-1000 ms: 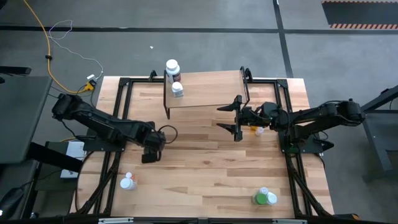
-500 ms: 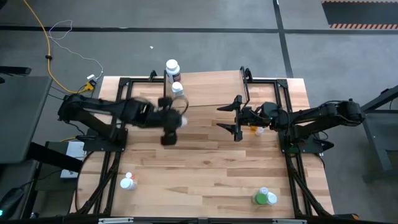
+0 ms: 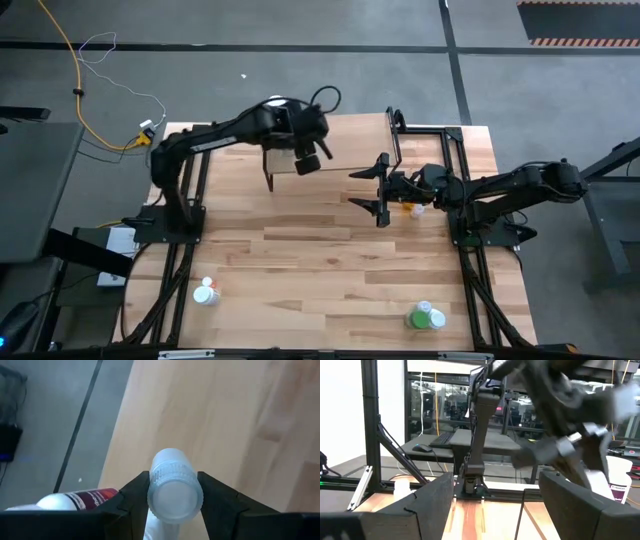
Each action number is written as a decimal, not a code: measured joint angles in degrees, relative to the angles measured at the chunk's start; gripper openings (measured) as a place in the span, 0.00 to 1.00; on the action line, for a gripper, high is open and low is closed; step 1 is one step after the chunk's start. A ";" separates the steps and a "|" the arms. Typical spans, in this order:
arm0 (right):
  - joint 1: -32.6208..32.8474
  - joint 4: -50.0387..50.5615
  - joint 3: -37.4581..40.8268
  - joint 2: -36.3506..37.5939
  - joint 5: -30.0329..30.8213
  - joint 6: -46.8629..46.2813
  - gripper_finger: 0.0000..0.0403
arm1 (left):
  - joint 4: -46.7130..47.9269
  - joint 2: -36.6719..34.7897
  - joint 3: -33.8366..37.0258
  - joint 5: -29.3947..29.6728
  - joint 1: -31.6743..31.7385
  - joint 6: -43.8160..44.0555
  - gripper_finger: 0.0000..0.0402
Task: Pick and place medicine bottles onto shelf by color
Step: Put the middle white pill bottle on the shelf
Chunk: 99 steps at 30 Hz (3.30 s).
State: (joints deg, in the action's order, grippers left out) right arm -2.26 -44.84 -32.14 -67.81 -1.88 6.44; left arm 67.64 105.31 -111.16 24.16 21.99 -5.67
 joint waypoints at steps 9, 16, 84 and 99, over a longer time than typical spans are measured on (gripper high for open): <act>0.00 0.04 0.00 0.00 -0.02 0.01 0.70 | 2.66 3.01 -0.02 -1.65 4.52 0.96 0.35; 0.00 0.04 0.02 0.00 -0.01 0.00 0.70 | 7.17 2.96 -0.05 -2.44 4.97 3.55 0.35; 0.00 0.00 0.04 0.00 0.00 -0.02 0.70 | 2.09 4.01 0.00 -16.61 7.15 -8.32 0.35; 0.00 0.00 0.07 0.01 0.33 0.00 0.70 | 1.22 6.74 -0.17 -14.70 7.57 -11.81 0.35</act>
State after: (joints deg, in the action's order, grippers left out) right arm -2.26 -44.84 -32.08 -67.80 -1.54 6.44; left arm 68.86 112.05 -111.33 9.45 29.56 -17.48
